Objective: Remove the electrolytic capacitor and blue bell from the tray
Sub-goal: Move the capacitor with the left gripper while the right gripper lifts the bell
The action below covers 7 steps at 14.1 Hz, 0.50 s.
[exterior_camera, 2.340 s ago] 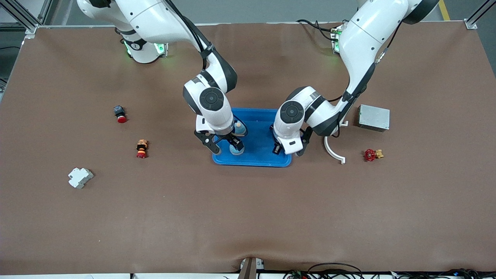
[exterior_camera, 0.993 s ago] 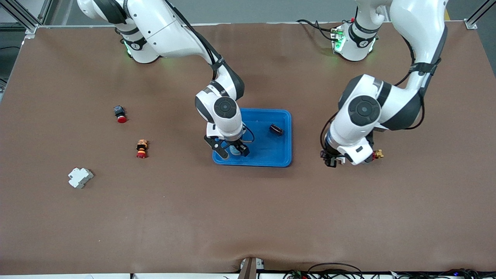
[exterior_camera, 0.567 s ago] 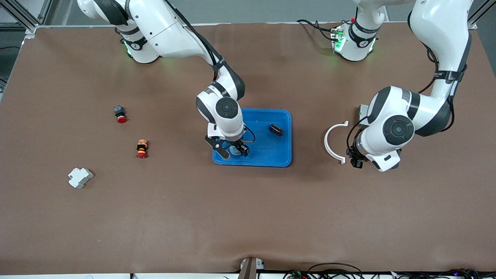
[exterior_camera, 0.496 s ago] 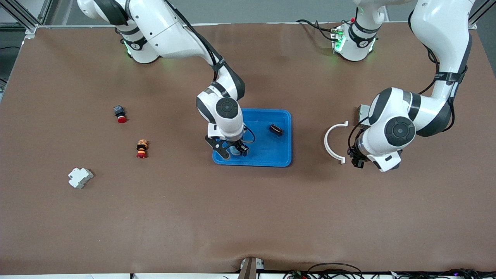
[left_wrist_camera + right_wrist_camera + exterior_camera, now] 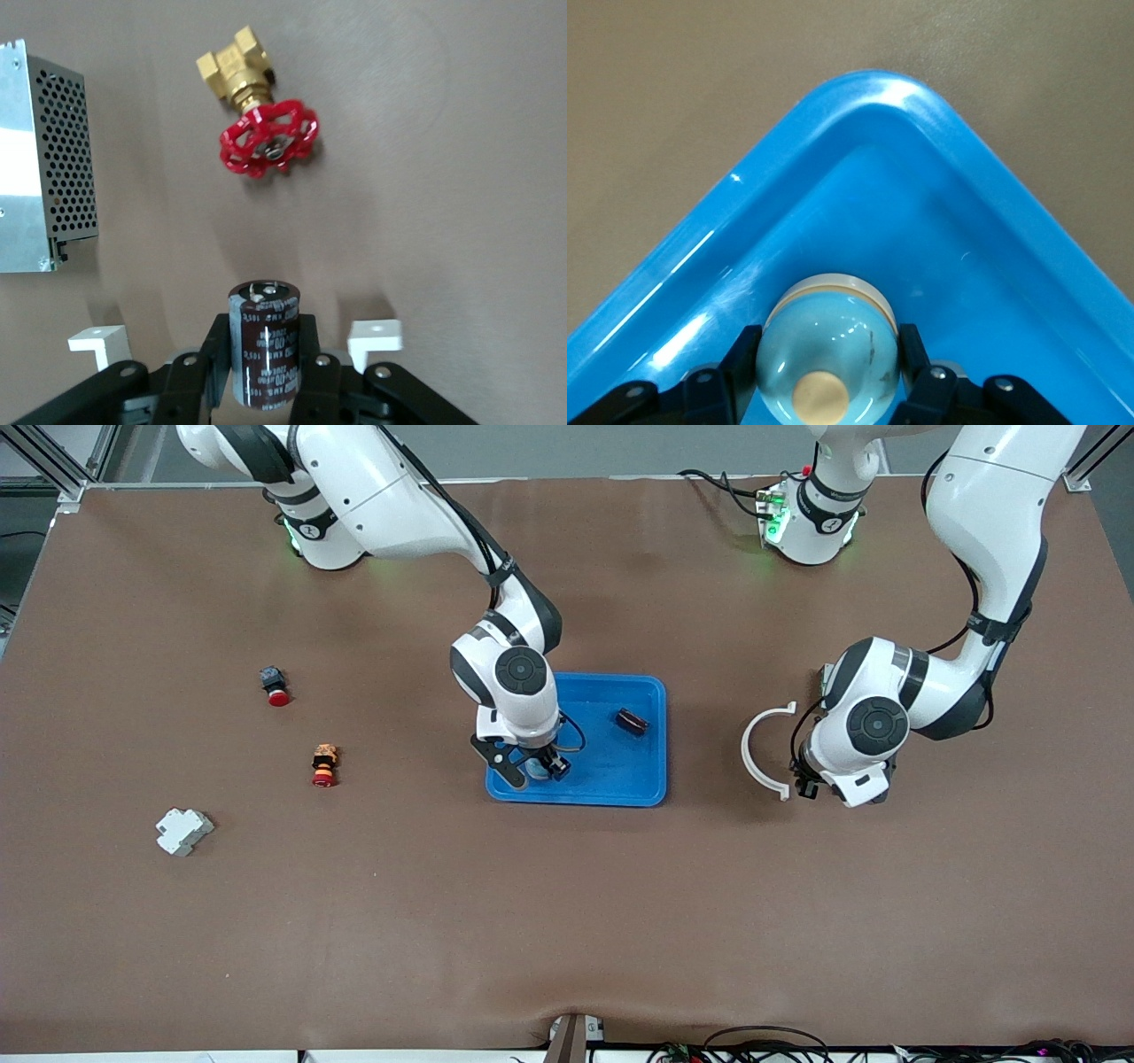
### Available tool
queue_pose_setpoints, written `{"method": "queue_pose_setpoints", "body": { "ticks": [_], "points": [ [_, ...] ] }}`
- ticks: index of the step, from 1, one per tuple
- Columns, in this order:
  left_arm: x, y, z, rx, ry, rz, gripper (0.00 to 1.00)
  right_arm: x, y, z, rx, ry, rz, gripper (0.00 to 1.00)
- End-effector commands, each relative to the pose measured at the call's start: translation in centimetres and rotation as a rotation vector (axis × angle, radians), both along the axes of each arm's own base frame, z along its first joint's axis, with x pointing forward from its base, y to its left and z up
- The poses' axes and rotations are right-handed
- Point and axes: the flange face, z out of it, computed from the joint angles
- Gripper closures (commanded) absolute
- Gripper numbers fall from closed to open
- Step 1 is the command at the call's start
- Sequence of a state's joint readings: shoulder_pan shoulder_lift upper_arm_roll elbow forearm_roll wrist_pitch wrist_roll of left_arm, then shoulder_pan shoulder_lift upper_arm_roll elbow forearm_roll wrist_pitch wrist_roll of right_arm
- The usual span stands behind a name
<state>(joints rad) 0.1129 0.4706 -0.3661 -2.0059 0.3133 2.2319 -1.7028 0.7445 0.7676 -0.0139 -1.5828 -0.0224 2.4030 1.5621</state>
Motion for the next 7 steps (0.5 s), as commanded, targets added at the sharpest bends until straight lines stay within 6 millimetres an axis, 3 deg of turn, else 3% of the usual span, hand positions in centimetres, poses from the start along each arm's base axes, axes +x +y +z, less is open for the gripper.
{"method": "queue_pose_setpoints", "body": {
  "ticks": [1, 3, 5, 7],
  "points": [
    [-1.4, -0.1, -0.3, 0.026, -0.001, -0.051, 1.0, 0.8, 0.7, 1.2, -0.004, -0.025, -0.015, 1.0],
    [-1.8, -0.2, -1.6, 0.021, 0.009, -0.06, 1.0, 1.5, 0.4, 2.7, -0.044, 0.005, -0.011, 1.0],
    [-2.0, -0.1, -2.2, 0.006, -0.004, -0.059, 0.84, 2.1, -0.3, 4.5, -0.107, 0.064, 0.049, 1.0],
    [-2.2, -0.2, -2.4, 0.004, -0.004, -0.059, 0.62, 3.4, -3.4, 7.8, -0.143, 0.12, 0.128, 1.0]
  ]
}}
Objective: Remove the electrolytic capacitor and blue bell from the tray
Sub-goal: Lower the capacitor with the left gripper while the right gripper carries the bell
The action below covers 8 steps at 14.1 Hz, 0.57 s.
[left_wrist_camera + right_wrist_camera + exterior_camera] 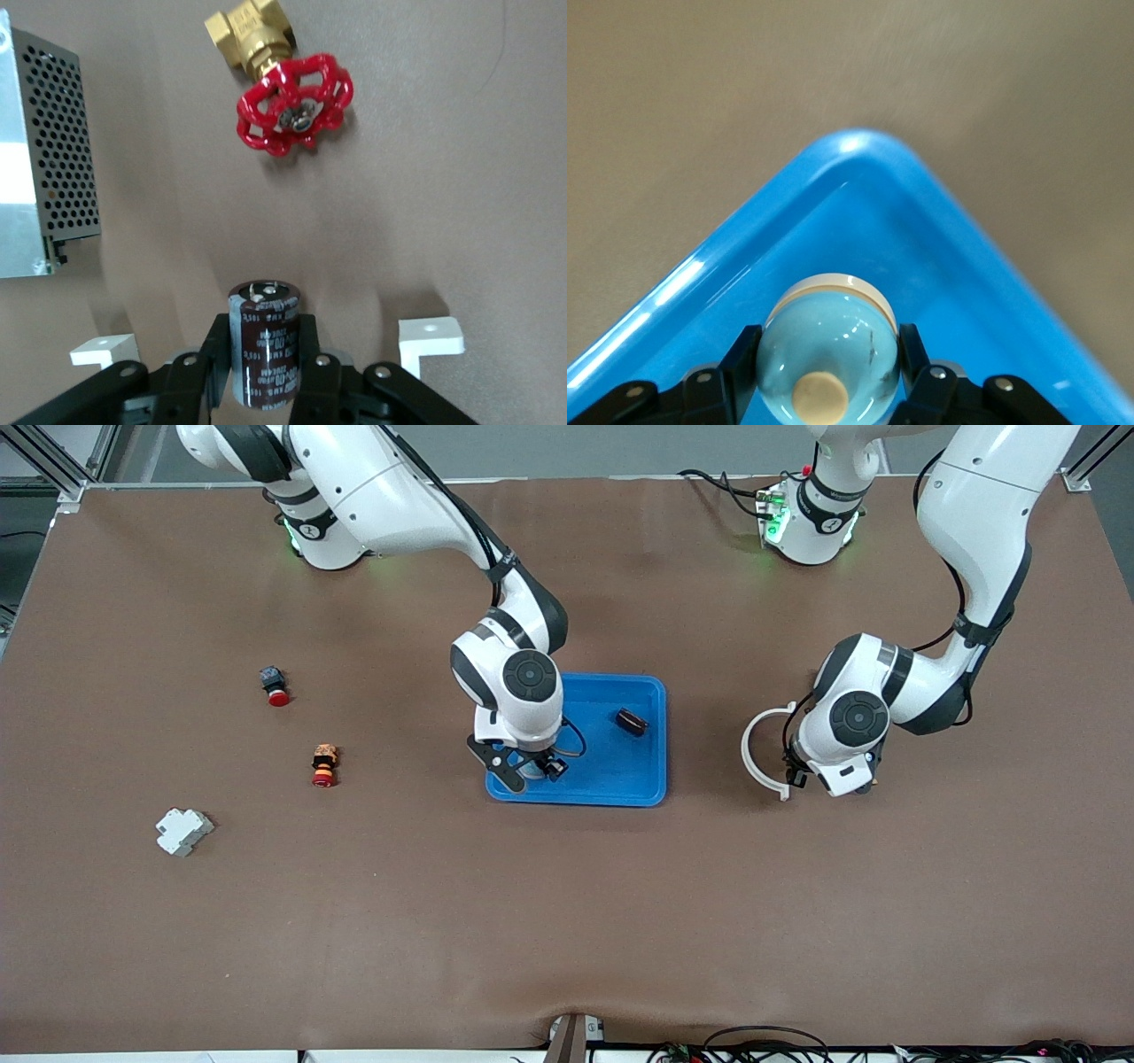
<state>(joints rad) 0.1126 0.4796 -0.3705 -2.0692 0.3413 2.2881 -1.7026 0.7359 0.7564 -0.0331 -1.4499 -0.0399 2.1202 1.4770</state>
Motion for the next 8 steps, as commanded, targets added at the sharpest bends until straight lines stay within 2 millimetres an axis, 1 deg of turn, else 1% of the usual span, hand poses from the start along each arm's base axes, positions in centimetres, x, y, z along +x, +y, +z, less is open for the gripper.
{"method": "queue_pose_setpoints", "body": {
  "ticks": [1, 2, 4, 5, 8],
  "points": [
    [-0.2, 0.2, 0.0, 0.004, -0.018, -0.014, 0.37, 2.2, -4.7, 6.0, -0.036, 0.065, 0.101, 1.0],
    [-0.3, -0.2, 0.1, 0.005, -0.021, -0.014, 0.0, 2.9, -6.7, 8.2, -0.037, 0.088, 0.148, 1.0],
    [-0.2, -0.2, 0.6, 0.009, -0.021, -0.024, 0.0, 4.2, -11.1, 11.6, -0.033, 0.121, 0.223, 1.0],
    [-0.1, -0.3, 0.9, 0.011, -0.023, -0.025, 0.0, 4.6, -13.7, 13.2, -0.02, 0.123, 0.268, 1.0],
    [0.3, -0.1, 3.1, 0.037, -0.035, -0.014, 0.0, 5.7, -22.2, 16.5, 0.014, 0.132, 0.387, 1.0]
  ]
}}
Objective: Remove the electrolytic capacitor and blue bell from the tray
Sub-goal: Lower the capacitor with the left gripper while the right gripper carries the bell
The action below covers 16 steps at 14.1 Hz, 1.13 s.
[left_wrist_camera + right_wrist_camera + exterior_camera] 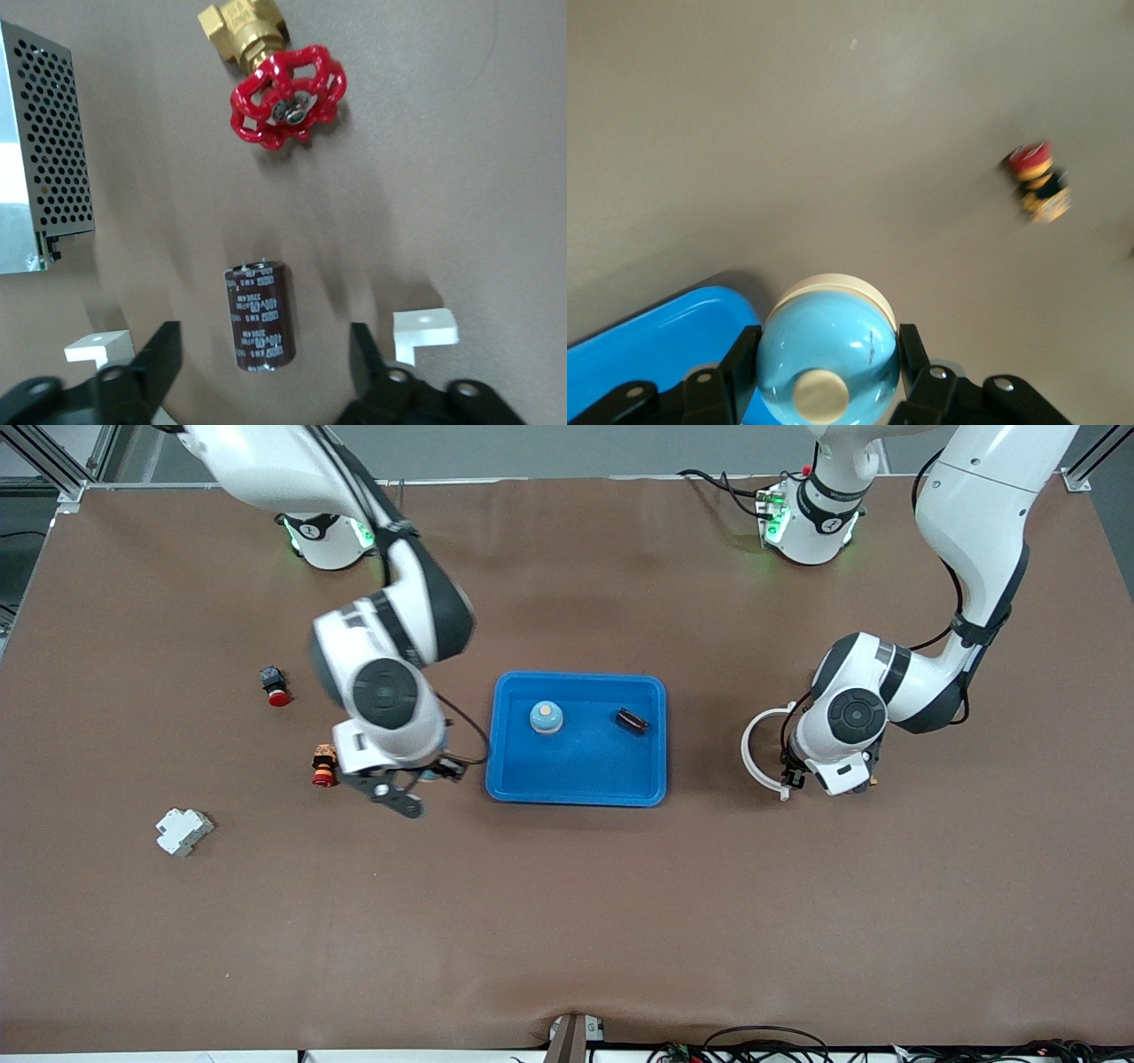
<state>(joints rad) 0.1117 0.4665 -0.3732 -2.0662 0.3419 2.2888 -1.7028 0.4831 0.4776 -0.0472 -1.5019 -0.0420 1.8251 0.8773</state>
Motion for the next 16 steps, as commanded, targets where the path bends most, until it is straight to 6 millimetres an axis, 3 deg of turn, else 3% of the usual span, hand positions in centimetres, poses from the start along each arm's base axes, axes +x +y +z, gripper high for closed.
{"method": "queue_pose_setpoints", "body": {
  "ticks": [1, 4, 7, 11, 16],
  "points": [
    [0.2, -0.6, 3.2, 0.038, -0.022, -0.02, 0.0, -0.7, -7.2, 2.4, 0.027, 0.016, 0.104, 1.0],
    [0.6, -3.5, 6.1, 0.051, -0.005, -0.054, 0.0, 0.1, -13.7, 3.6, 0.056, 0.018, 0.185, 1.0],
    [1.6, -4.9, 9.7, 0.093, 0.043, -0.071, 0.0, 0.1, -19.4, 2.9, 0.078, -0.009, 0.252, 1.0],
    [1.3, -8.0, 11.5, 0.071, 0.035, -0.095, 0.0, -0.7, -25.7, 0.2, 0.095, -0.043, 0.329, 1.0],
    [1.0, -13.4, 12.3, 0.018, 0.001, -0.003, 0.0, -2.6, -32.5, -5.7, 0.106, -0.099, 0.372, 1.0]
  ]
}}
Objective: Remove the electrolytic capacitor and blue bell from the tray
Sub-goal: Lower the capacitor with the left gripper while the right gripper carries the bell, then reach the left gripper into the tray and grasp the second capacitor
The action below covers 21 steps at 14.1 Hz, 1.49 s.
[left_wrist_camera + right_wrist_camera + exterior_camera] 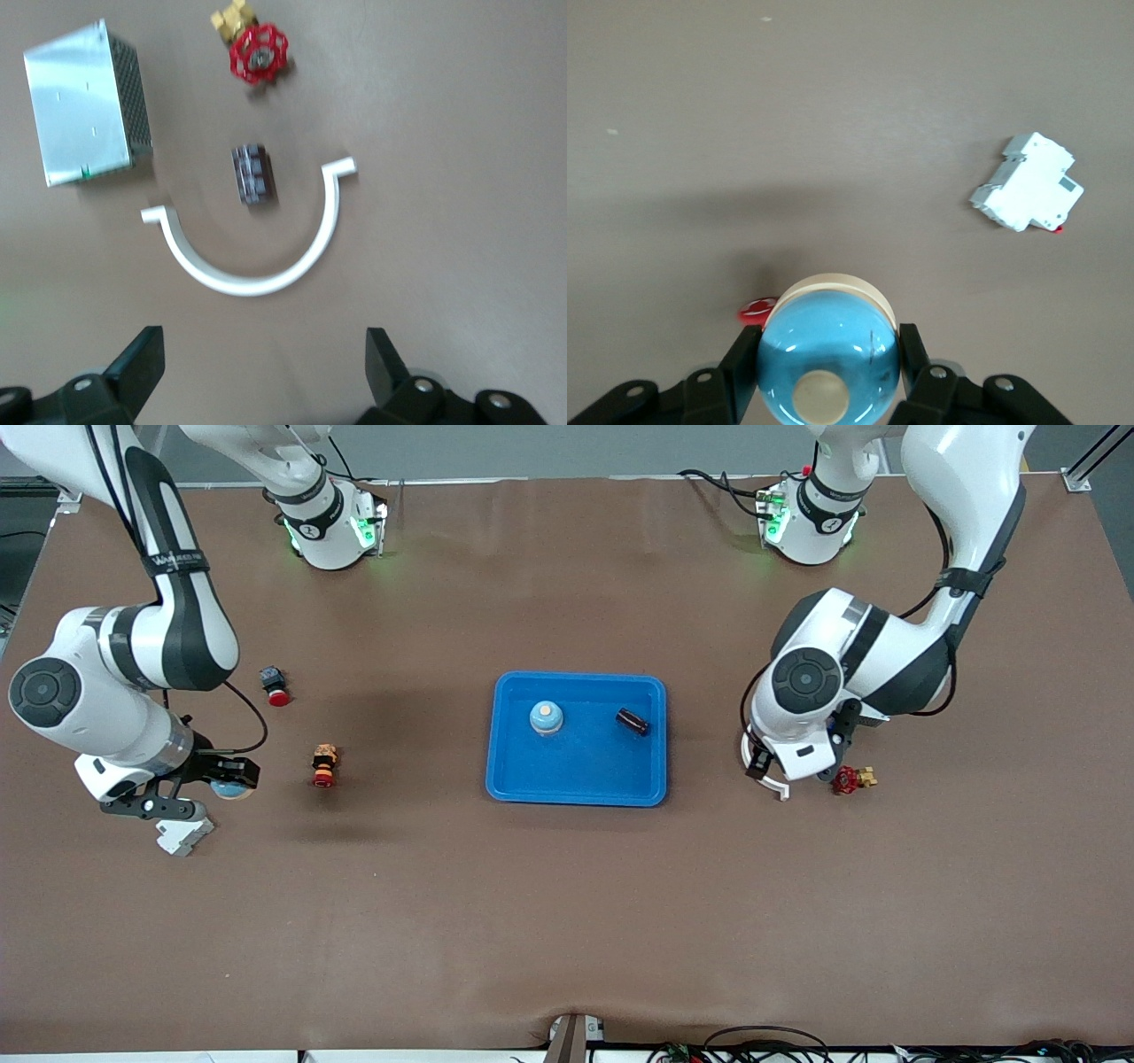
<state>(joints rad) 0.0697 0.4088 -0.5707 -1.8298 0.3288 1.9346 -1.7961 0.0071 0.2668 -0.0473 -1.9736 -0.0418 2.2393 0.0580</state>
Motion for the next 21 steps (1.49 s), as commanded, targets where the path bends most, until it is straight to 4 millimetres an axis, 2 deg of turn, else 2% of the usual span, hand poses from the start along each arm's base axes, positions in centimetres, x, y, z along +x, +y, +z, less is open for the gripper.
{"method": "queue_pose_setpoints", "body": {
  "ticks": [1, 3, 6, 12, 14, 19, 20, 21],
  "points": [
    [0.8, -3.1, 0.1, -0.038, -0.016, 0.072, 0.0, -2.2, -2.2, -2.3, 0.012, -0.033, 0.02, 1.0],
    [0.8, -5.4, 0.0, -0.077, -0.06, 0.097, 0.0, -2.7, -2.9, -4.1, 0.014, -0.031, 0.014, 1.0],
    [-0.2, -8.1, -1.3, -0.105, -0.061, 0.058, 0.0, -3.1, -4.2, -6.3, 0.029, 0.003, -0.023, 1.0],
    [-0.6, -10.0, -5.3, -0.155, -0.057, 0.063, 0.0, -3.1, -4.5, -8.3, 0.056, 0.017, -0.059, 1.0],
    [-0.2, -10.8, -6.1, -0.21, -0.098, 0.119, 0.0, -3.1, -4.6, -8.7, 0.057, 0.008, -0.062, 1.0],
    [-2.3, -14.6, -8.6, -0.251, -0.107, 0.093, 0.0, -3.0, -4.9, -10.9, 0.07, -0.004, -0.079, 1.0],
    [-3.6, -15.8, -9.3, -0.247, -0.091, 0.07, 0.0, -3.0, -4.9, -11.3, 0.074, -0.007, -0.086, 1.0],
    [-4.6, -16.1, -10.2, -0.232, -0.074, 0.065, 0.0, -2.9, -5.0, -11.7, 0.075, -0.009, -0.088, 1.0]
  ]
}}
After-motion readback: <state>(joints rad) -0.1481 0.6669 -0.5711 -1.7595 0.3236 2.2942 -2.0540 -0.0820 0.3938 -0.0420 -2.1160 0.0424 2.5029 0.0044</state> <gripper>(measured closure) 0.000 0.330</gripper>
